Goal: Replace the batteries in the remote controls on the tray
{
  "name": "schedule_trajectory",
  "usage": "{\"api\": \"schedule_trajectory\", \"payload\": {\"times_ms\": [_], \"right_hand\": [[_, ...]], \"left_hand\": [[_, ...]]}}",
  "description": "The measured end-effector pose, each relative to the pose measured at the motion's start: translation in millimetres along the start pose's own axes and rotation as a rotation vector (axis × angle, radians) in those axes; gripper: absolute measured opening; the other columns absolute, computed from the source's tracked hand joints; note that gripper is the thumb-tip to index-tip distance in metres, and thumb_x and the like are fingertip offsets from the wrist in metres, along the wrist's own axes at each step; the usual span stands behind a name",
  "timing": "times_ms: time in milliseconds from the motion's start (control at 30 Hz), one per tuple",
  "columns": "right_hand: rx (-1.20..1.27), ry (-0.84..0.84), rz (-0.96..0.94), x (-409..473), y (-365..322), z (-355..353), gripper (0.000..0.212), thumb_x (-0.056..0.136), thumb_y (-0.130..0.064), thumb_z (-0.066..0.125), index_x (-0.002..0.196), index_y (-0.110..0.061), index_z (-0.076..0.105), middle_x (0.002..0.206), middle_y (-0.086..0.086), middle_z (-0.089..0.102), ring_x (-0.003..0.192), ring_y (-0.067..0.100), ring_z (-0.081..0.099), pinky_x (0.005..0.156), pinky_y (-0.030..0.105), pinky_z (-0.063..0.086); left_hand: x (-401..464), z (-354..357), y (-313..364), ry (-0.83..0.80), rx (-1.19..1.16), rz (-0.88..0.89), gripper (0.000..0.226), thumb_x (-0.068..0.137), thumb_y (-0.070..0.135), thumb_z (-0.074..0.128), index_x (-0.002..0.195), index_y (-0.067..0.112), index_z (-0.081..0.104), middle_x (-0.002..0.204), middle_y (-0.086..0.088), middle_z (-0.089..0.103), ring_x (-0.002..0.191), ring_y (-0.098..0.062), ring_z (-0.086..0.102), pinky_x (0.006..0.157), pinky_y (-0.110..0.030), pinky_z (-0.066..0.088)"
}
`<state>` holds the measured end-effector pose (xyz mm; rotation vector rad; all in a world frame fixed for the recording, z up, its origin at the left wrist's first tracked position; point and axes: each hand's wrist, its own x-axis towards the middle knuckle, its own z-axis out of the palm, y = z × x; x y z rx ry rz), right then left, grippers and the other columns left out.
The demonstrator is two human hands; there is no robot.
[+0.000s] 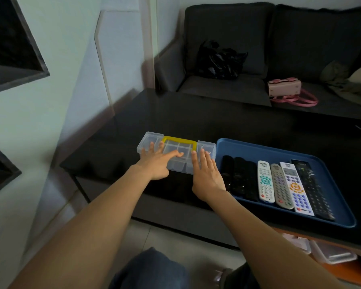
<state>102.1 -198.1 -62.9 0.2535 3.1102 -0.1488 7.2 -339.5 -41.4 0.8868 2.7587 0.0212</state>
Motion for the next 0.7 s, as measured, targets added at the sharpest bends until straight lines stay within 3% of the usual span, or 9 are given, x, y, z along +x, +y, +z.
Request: {"api": "schedule_trajectory", "payload": {"times_ms": [133,233,433,500,567,667,700], "right_hand": [[0.044,0.043,-0.021,0,5,0,0.081,0.093,-0.011,0.05,0.153,-0.017,-0.005,0.159,0.013,-0.011,0.147,0.025,-0.011,0.118,0.034,-0.002],[0.124,0.055,-0.002,5,6,-7,0.075,0.091,-0.013,0.052,0.152,-0.019,0.008,0.16,0.011,0.001,0.148,0.026,0.0,0.118,0.036,0.008],[0.313,-0.071,0.019,10,8,-31,0.064,0.093,-0.018,0.053,0.15,-0.019,0.024,0.158,0.009,0.01,0.145,0.028,0.012,0.114,0.043,0.023],[0.372,-0.058,0.01,-2,11,-44,0.059,0.094,-0.018,0.052,0.148,-0.019,0.03,0.158,0.006,0.013,0.144,0.027,0.016,0.114,0.041,0.022],[0.41,-0.016,-0.022,-20,13,-66,0.051,0.094,-0.019,0.051,0.144,-0.019,0.038,0.156,0.004,0.021,0.142,0.024,0.023,0.114,0.036,0.02],[0.594,0.069,-0.138,-78,20,-113,0.037,0.094,-0.022,0.054,0.131,-0.029,0.053,0.146,-0.008,0.041,0.134,0.009,0.038,0.105,0.021,0.031],[0.694,0.157,-0.196,-103,19,-130,0.031,0.094,-0.024,0.055,0.123,-0.033,0.057,0.138,-0.013,0.05,0.127,0.004,0.046,0.101,0.019,0.036]], "left_hand": [[2,0,-4,0.026,-0.014,0.015,0.075,0.088,0.011,0.049,0.14,0.052,0.014,0.156,-0.009,-0.006,0.141,-0.04,-0.009,0.111,-0.06,0.002],[3,1,-3,0.132,-0.07,0.0,0.07,0.085,0.013,0.052,0.14,0.044,0.023,0.153,-0.008,0.013,0.14,-0.037,0.009,0.111,-0.059,0.014],[-6,-8,7,0.304,-0.263,-0.013,0.049,0.088,0.015,0.052,0.135,0.027,0.04,0.135,-0.006,0.044,0.119,-0.024,0.044,0.093,-0.041,0.044],[-19,-22,15,0.286,-0.48,-0.026,0.038,0.091,0.016,0.051,0.128,0.025,0.048,0.127,-0.002,0.051,0.108,-0.016,0.05,0.086,-0.033,0.044],[-43,-40,25,0.259,-0.827,-0.017,0.027,0.092,0.017,0.052,0.116,0.025,0.059,0.119,0.006,0.058,0.102,-0.009,0.057,0.089,-0.029,0.044],[-101,-46,12,0.153,-1.598,0.111,0.024,0.089,0.024,0.054,0.111,0.023,0.066,0.117,-0.002,0.066,0.106,-0.018,0.063,0.095,-0.038,0.046],[-121,-43,6,0.013,-1.907,0.306,0.032,0.088,0.028,0.055,0.118,0.018,0.063,0.122,-0.009,0.063,0.114,-0.024,0.059,0.098,-0.043,0.044]]}}
